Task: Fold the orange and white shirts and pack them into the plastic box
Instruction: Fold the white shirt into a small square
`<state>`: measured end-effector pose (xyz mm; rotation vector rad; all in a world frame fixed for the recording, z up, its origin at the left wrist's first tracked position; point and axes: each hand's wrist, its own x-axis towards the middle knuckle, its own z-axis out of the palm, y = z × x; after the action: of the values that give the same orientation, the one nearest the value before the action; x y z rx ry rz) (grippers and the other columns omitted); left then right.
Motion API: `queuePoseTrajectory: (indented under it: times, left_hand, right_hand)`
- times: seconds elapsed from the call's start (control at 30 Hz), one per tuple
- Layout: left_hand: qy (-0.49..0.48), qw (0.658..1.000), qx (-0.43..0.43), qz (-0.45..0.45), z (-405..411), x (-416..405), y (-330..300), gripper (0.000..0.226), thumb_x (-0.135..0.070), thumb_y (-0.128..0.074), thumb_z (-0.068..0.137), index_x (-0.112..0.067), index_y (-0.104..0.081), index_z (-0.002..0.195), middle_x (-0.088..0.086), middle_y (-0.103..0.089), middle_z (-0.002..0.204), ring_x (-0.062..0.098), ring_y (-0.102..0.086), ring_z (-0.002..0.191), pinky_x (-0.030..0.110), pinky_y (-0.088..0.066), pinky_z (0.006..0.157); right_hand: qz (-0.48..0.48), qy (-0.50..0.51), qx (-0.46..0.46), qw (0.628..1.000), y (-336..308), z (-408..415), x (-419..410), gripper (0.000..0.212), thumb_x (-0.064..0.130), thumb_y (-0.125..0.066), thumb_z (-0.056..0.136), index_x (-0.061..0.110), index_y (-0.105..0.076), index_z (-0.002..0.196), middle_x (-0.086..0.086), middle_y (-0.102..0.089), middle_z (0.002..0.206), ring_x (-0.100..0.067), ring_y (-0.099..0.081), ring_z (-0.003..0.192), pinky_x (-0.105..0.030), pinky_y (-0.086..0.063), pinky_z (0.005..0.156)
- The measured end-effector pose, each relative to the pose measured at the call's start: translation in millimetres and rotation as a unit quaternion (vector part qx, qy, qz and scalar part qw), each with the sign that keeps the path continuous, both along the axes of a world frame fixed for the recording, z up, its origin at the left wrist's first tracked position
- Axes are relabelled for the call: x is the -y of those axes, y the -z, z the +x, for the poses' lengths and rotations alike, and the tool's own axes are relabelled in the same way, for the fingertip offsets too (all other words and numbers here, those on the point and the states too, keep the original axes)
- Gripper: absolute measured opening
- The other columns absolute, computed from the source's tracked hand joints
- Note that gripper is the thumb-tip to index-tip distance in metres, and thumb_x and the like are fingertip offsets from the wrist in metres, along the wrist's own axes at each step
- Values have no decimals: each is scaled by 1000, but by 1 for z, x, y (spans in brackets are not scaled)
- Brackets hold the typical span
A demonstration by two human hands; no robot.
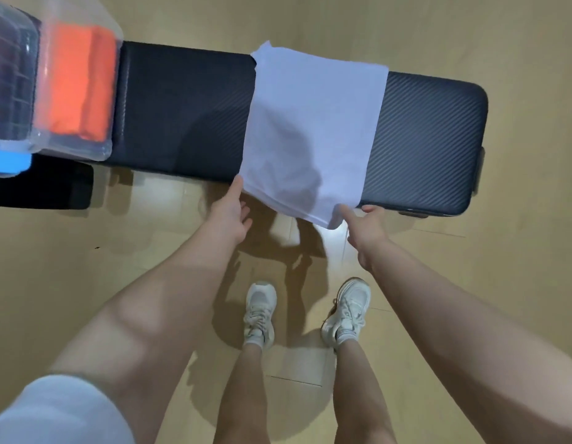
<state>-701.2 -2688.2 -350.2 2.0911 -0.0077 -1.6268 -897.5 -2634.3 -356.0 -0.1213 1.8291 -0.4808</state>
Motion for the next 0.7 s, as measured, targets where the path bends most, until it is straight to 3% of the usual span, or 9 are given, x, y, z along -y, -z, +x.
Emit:
queuePoseTrajectory:
  times: [0.07,0.13,0.17,0.27,0.4,0.47,0.53,0.7]
  left_hand:
    - [25,999,-43,-4,3,-5,8,65,-46,-62,83,-18,-41,138,-1,-42,143,16,-43,130,35,-33,106]
    - [27,998,-57,-19,7,-8,19,64,-44,-62,85,-18,-40,139,-1,-39,147,16,-41,132,35,-31,108]
    - [22,997,-73,-24,7,-8,21,62,-43,-60,86,-18,-39,139,1,-38,147,18,-40,133,36,-30,110]
    - [8,990,-138,-42,7,-5,24,56,-41,-53,91,-17,-37,139,8,-37,148,21,-38,135,38,-27,112]
    - [22,986,-163,-42,7,-4,17,38,-38,-51,93,-18,-48,125,8,-47,141,20,-44,130,37,-28,111]
    - [17,985,-166,-45,7,-3,11,26,-35,-50,94,-19,-51,115,6,-51,136,20,-45,129,36,-29,111]
    - [5,984,-169,-51,6,-3,9,29,-32,-52,94,-16,-52,117,6,-54,132,21,-45,128,35,-31,111]
    - [-18,982,-180,-59,-1,-6,-1,35,-27,-56,92,-11,-50,122,8,-53,131,23,-49,123,37,-39,106]
  right_hand:
    - [-11,96,54,994,10,17,-3,49,28,-60,83,17,-36,124,6,-46,91,-12,-43,74,-21,-41,67]
    - [-33,146,73,986,18,28,-4,32,30,-59,85,21,-42,110,12,-41,75,-5,-33,59,-13,-32,42]
    - [-41,151,75,985,21,31,-4,24,30,-58,86,22,-45,105,13,-41,73,-4,-31,56,-13,-28,40]
    - [-59,155,53,985,28,33,-11,7,22,-57,84,23,-51,88,8,-48,72,-9,-39,61,-21,-28,55]
    - [-62,112,10,992,21,19,-26,17,17,-56,77,21,-45,64,0,-50,75,-15,-40,75,-26,-31,68]
    - [-77,120,38,989,11,13,-28,3,20,-55,72,17,-53,73,1,-50,85,-16,-40,83,-26,-33,74]
    - [-106,166,97,976,8,6,-29,24,19,-55,74,7,-59,94,-1,-53,92,-17,-45,83,-25,-38,73]
    - [-155,226,159,948,-2,6,-27,19,13,-57,88,8,-57,106,-6,-67,99,-18,-64,82,-24,-54,71]
